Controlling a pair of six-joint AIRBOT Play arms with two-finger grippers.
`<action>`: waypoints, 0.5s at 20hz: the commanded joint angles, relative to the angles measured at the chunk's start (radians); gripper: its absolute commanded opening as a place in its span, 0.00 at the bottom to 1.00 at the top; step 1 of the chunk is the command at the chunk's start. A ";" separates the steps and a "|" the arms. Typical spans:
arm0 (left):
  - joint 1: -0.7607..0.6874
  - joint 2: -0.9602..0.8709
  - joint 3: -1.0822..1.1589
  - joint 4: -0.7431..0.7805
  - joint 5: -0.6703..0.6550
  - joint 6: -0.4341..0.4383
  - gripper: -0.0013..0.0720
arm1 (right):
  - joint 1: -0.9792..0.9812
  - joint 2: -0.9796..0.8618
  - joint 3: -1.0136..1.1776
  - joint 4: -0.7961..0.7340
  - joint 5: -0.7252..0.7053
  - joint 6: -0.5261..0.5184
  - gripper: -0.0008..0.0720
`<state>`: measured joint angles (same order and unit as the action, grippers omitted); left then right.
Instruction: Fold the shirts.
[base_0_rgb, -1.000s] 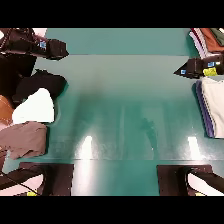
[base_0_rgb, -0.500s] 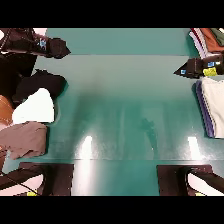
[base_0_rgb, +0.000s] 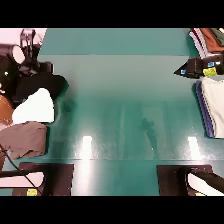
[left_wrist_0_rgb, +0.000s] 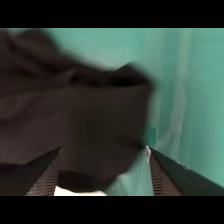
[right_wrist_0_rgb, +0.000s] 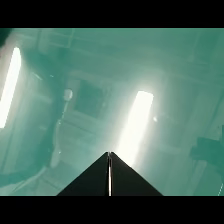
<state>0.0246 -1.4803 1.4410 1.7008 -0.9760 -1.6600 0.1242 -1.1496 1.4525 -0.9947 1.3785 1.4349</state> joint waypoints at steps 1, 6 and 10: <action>0.074 -0.124 -0.036 -0.003 0.056 -0.016 0.88 | 0.001 0.000 0.001 0.000 -0.006 0.001 0.04; 0.078 -0.154 -0.024 0.000 0.074 -0.013 0.81 | 0.002 -0.001 0.001 0.001 -0.023 0.001 0.04; 0.077 -0.134 0.061 0.005 -0.021 -0.008 0.06 | 0.001 0.000 0.001 0.003 -0.023 0.001 0.04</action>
<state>0.0994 -1.6215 1.4536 1.7020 -0.9413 -1.6707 0.1249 -1.1496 1.4525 -0.9936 1.3582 1.4353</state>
